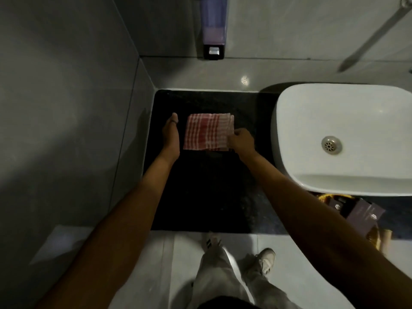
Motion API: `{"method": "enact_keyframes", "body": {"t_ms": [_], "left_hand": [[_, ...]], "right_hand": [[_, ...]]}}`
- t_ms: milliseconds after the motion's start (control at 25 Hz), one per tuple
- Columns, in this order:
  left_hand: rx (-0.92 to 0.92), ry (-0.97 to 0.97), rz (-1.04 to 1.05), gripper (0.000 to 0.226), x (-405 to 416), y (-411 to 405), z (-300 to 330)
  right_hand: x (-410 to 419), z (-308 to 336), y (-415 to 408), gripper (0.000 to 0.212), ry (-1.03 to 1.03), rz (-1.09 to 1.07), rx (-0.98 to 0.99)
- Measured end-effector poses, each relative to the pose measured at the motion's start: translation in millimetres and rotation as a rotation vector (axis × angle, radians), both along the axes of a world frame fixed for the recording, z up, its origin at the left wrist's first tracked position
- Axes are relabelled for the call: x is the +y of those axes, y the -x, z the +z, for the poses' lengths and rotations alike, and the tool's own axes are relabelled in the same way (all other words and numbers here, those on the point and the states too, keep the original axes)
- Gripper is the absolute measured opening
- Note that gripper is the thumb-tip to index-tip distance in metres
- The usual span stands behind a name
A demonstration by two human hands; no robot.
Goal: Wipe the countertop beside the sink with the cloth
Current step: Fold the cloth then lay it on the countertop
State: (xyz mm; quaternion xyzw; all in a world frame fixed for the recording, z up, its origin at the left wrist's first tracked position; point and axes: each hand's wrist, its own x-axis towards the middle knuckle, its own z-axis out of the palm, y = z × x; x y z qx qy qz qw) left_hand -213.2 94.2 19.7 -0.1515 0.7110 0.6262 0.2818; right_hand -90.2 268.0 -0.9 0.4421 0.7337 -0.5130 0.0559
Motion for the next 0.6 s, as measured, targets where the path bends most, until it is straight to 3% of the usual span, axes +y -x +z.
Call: {"method": "enact_keyframes", "body": {"t_ms": [120,240,320,480,600], "left_hand": [[0.231,0.061,-0.037,0.039,-1.0,-60.5,9.7],[0.266,0.151,-0.311,0.037,8.9,-171.5,2.1],[0.273,0.114,-0.568,0.045,24.8,-241.9,-2.1],[0.22,0.194,-0.864,0.07,84.7,-321.1,5.5],[0.249,0.349,-1.038,0.081,122.1,-356.1,12.9]], "right_hand": [[-4.3,41.8,-56.4,0.046,-0.287,0.15,0.081],[-16.2,69.4,-152.8,0.032,-0.692,0.343,0.319],[-11.1,75.6,-222.7,0.021,-0.881,0.461,0.316],[36.2,69.2,-327.4,0.019,-0.902,0.379,0.02],[77.4,58.3,-379.3,0.046,-0.831,0.137,-0.321]]}}
